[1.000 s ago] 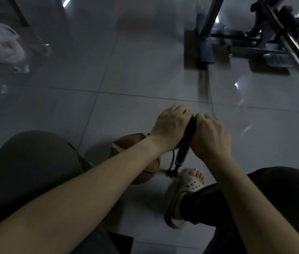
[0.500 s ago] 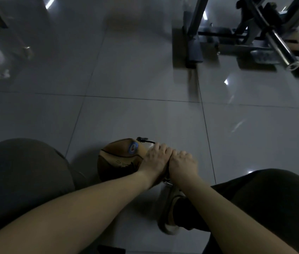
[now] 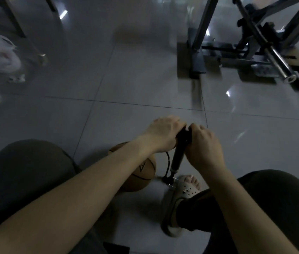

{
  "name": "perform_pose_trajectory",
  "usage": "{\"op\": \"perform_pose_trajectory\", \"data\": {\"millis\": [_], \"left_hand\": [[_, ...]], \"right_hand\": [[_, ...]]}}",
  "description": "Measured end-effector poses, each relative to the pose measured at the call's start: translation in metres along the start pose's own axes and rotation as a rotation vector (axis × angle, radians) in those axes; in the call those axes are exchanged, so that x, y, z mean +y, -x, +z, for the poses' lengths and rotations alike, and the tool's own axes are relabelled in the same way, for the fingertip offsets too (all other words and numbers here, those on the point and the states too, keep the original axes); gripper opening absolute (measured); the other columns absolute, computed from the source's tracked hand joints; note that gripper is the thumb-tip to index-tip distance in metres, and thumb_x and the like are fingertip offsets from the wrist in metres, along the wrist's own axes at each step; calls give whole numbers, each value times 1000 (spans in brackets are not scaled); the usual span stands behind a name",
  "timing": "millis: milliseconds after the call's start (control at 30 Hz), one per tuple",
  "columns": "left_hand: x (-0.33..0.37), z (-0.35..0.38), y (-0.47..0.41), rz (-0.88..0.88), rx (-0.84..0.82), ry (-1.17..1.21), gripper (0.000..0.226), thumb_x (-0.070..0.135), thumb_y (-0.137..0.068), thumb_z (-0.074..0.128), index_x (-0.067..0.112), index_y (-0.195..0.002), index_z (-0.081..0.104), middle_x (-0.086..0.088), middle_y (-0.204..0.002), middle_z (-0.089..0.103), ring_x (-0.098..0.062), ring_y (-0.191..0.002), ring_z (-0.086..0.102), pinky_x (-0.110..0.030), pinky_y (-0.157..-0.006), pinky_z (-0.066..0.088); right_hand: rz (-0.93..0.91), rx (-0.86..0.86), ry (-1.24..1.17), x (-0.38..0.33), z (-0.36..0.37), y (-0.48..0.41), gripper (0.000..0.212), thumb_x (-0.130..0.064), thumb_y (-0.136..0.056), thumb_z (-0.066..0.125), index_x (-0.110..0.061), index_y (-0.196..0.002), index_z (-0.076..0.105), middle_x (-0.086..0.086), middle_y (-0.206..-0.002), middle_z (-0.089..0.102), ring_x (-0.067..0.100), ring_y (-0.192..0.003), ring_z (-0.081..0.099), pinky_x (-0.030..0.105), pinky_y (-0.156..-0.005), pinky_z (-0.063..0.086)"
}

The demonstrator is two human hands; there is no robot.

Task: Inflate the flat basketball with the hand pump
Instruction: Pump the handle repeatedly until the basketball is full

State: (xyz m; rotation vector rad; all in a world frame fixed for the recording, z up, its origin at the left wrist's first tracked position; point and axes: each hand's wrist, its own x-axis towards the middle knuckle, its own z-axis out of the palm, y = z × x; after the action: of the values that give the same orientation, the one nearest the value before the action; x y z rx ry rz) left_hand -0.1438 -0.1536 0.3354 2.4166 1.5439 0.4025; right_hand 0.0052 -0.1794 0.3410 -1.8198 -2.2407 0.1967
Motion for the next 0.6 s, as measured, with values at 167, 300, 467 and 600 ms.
{"op": "perform_pose_trajectory", "data": {"millis": [167, 300, 467, 600], "left_hand": [[2, 45, 4, 11, -111, -24, 28, 14, -90, 49, 12, -117, 51, -10, -116, 53, -27, -105, 46, -31, -76, 29], [-5, 85, 9, 30, -142, -18, 19, 13, -92, 44, 11, -110, 52, -11, -113, 53, -28, -102, 43, -38, -85, 37], [-11, 119, 20, -11, -207, -83, 18, 18, -97, 40, 14, -110, 52, -10, -113, 54, -28, -100, 44, -42, -84, 40], [-1, 124, 23, -28, -226, -179, 20, 20, -101, 35, 15, -114, 49, -9, -115, 52, -26, -101, 45, -38, -81, 38]], "right_hand": [[6, -135, 197, 8, 37, 14, 16, -16, -93, 52, -13, -108, 50, 8, -102, 56, 27, -92, 53, 32, -69, 43], [56, -314, 250, 15, 69, 20, 23, -19, -94, 51, -11, -116, 46, 11, -111, 54, 28, -98, 53, 33, -75, 43], [163, -506, 255, 12, 97, 24, 29, -22, -100, 46, -12, -126, 41, 14, -123, 49, 30, -111, 52, 37, -87, 48], [155, -612, 266, 21, 104, 25, 32, -21, -99, 44, -11, -129, 40, 14, -128, 48, 30, -115, 50, 38, -90, 47]]}}
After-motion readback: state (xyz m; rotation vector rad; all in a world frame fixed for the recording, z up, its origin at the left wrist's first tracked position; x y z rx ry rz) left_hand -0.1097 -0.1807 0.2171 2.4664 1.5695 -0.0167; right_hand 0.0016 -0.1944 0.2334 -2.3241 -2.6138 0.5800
